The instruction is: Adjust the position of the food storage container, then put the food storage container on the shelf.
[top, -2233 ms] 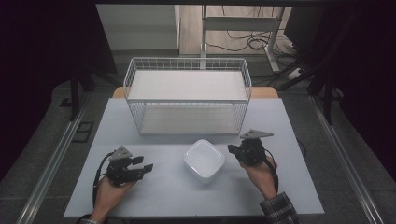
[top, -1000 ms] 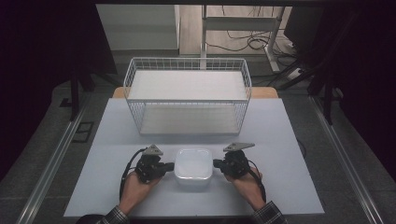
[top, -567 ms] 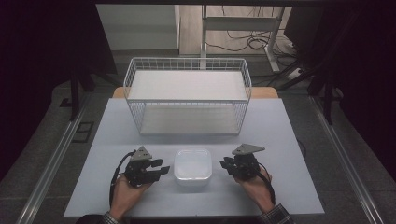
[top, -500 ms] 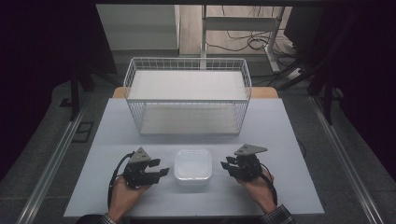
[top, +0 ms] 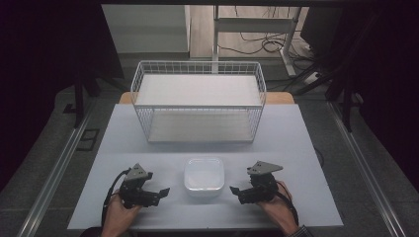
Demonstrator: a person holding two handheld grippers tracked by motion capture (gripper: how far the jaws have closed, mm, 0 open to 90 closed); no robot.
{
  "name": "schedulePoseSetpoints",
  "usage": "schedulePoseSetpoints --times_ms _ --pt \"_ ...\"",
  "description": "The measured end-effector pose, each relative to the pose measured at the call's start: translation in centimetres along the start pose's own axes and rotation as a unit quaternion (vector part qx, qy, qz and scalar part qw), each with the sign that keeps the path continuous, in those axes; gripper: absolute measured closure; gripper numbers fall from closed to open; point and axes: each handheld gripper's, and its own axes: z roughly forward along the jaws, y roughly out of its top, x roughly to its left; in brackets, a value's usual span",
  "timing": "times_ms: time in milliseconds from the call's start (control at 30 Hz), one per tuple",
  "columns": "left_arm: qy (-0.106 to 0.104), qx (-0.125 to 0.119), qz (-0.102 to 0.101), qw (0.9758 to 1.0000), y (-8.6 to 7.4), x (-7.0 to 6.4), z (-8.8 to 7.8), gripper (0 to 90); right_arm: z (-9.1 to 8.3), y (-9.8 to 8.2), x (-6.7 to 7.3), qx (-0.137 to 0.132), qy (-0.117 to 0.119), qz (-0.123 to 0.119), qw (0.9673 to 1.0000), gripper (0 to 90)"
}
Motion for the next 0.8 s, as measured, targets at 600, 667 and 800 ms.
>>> schedulePoseSetpoints --times_ms 600,667,800 --pt "-0.044 0.004 0.007 0.9990 1.2 -0.6 0.9 4.8 0.4 0.6 -0.1 0.003 0.020 0.004 0.9998 1.1" --pt "-0.052 0.002 0.007 0.9986 1.6 -0.7 1.0 4.6 0.3 0.9 -0.1 -0.004 0.032 0.012 0.9994 1.5" --pt "-0.081 -0.014 -0.006 0.9966 2.8 -0.7 1.1 4.5 0.4 1.7 -0.1 -0.012 0.041 0.028 0.9987 1.7"
